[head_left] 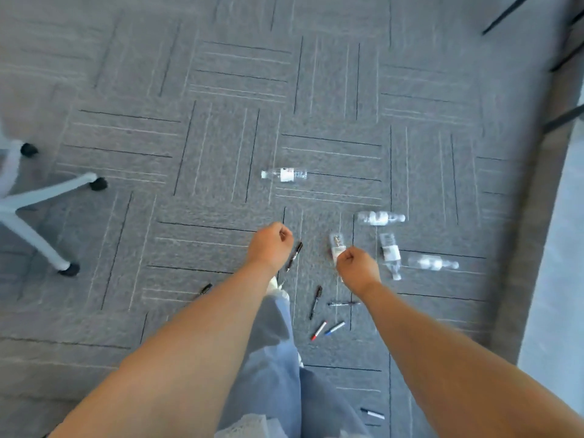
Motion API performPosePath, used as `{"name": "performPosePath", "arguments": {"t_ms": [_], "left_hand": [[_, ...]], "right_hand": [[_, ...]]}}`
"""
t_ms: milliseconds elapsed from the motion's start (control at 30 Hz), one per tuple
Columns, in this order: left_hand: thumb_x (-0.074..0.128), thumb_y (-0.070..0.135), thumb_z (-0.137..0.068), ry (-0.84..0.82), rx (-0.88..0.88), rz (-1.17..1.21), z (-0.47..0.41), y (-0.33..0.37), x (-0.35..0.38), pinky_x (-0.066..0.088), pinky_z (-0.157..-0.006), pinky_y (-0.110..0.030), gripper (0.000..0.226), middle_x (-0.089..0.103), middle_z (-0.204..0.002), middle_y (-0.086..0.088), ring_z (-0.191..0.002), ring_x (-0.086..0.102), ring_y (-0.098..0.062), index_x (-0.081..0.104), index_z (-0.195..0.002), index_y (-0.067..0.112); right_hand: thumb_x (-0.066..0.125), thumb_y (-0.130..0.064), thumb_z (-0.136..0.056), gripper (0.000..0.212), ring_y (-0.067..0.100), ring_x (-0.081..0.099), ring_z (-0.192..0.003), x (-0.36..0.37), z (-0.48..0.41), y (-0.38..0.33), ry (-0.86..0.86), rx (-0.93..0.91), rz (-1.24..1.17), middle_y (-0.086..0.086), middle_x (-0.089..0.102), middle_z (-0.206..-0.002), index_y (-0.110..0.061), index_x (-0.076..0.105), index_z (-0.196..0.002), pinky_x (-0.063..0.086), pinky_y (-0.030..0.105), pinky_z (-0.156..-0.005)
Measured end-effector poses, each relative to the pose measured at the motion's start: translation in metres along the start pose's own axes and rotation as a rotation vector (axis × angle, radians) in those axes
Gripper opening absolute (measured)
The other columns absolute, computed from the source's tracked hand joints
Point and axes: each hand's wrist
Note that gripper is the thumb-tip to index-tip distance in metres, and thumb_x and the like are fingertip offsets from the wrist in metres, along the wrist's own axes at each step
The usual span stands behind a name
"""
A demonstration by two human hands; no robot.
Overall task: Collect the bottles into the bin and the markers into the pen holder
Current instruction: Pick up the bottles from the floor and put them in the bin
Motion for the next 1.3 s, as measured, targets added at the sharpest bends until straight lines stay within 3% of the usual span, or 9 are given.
{"name": "performPosePath", "arguments": {"t_ms": [100,300,400,600,733,900,1000,1133,1300], "left_hand": [[0.050,0.018,-0.092,-0.044,0.005,-0.066,-0.033,0.019,0.005,0.043,-0.074,-0.030,0.018,0.068,-0.097,-0.008,-0.088,0.059,-0.025,0.064,-0.094,0.008],[0.049,0.018,-0.092,-0.179,0.052,-0.153,-0.081,0.051,0.025,0.047,-0.078,-0.033,0.015,0.067,-0.093,-0.009,-0.087,0.060,-0.026,0.062,-0.090,0.010],[0.049,0.021,-0.093,-0.213,0.061,-0.196,-0.099,0.061,0.042,0.048,-0.078,-0.035,0.018,0.068,-0.092,-0.010,-0.089,0.062,-0.030,0.062,-0.092,0.010],[0.049,0.020,-0.093,-0.268,0.058,-0.203,-0.108,0.076,0.095,0.044,-0.068,-0.030,0.011,0.063,-0.086,-0.001,-0.079,0.058,-0.021,0.054,-0.084,0.018],[0.048,0.019,-0.094,-0.276,-0.002,-0.160,-0.112,0.072,0.155,0.045,-0.066,-0.035,0.011,0.061,-0.088,0.000,-0.074,0.056,-0.020,0.058,-0.095,0.015],[0.050,0.018,-0.093,-0.174,-0.135,-0.124,-0.129,0.058,0.262,0.045,-0.078,-0.032,0.025,0.060,-0.114,-0.009,-0.097,0.059,-0.026,0.056,-0.116,0.010],[0.054,0.020,-0.091,-0.177,-0.249,-0.119,-0.140,0.046,0.342,0.043,-0.079,-0.030,0.034,0.053,-0.127,-0.014,-0.108,0.057,-0.030,0.053,-0.124,0.012],[0.055,0.020,-0.090,-0.136,-0.301,-0.096,-0.166,0.023,0.425,0.043,-0.094,-0.035,0.043,0.037,-0.136,-0.018,-0.116,0.048,-0.035,0.046,-0.132,0.017],[0.049,0.020,-0.094,-0.046,-0.389,-0.137,-0.203,-0.029,0.487,0.034,-0.107,-0.036,0.050,0.016,-0.152,-0.012,-0.135,0.028,-0.032,0.036,-0.141,0.030]], "right_hand": [[0.039,-0.010,-0.090,0.023,0.023,0.055,-0.070,-0.016,-0.026,-0.004,0.042,0.050,-0.049,0.007,0.063,-0.085,-0.010,0.061,-0.095,0.045,0.027,-0.059],[0.044,-0.012,-0.092,0.014,0.017,0.054,-0.065,-0.036,-0.070,-0.008,0.071,0.107,-0.116,0.005,0.064,-0.084,-0.017,0.055,-0.085,0.044,0.023,-0.052],[0.044,-0.013,-0.091,0.020,0.018,0.053,-0.065,-0.043,-0.086,0.001,0.082,0.118,-0.132,0.003,0.060,-0.076,-0.020,0.053,-0.075,0.043,0.023,-0.053],[0.043,-0.012,-0.091,0.014,0.011,0.048,-0.056,-0.052,-0.113,0.056,0.027,0.155,-0.103,-0.003,0.054,-0.065,-0.014,0.055,-0.085,0.040,0.020,-0.049],[0.042,-0.011,-0.094,0.015,0.009,0.050,-0.059,-0.059,-0.142,0.108,-0.055,0.135,-0.077,0.002,0.060,-0.078,-0.013,0.056,-0.090,0.038,0.017,-0.047],[0.043,-0.010,-0.091,0.015,0.020,0.052,-0.070,-0.075,-0.198,0.193,-0.149,0.080,-0.006,-0.002,0.056,-0.069,-0.015,0.056,-0.086,0.037,0.019,-0.049],[0.044,-0.012,-0.090,0.017,0.028,0.059,-0.077,-0.082,-0.233,0.254,-0.163,0.100,0.047,0.007,0.065,-0.079,-0.011,0.061,-0.090,0.046,0.027,-0.059],[0.044,-0.014,-0.090,0.018,0.018,0.053,-0.065,-0.071,-0.289,0.325,-0.188,0.111,0.110,-0.003,0.057,-0.069,-0.020,0.054,-0.076,0.035,0.020,-0.048],[0.042,-0.014,-0.093,0.015,0.013,0.050,-0.058,-0.040,-0.356,0.383,-0.205,0.068,0.158,-0.006,0.053,-0.064,-0.016,0.055,-0.086,0.034,0.020,-0.045]]}}
Point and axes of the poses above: each hand's wrist, its own z-axis away from the middle knuckle, its own x-axis out of the palm, y = z × x
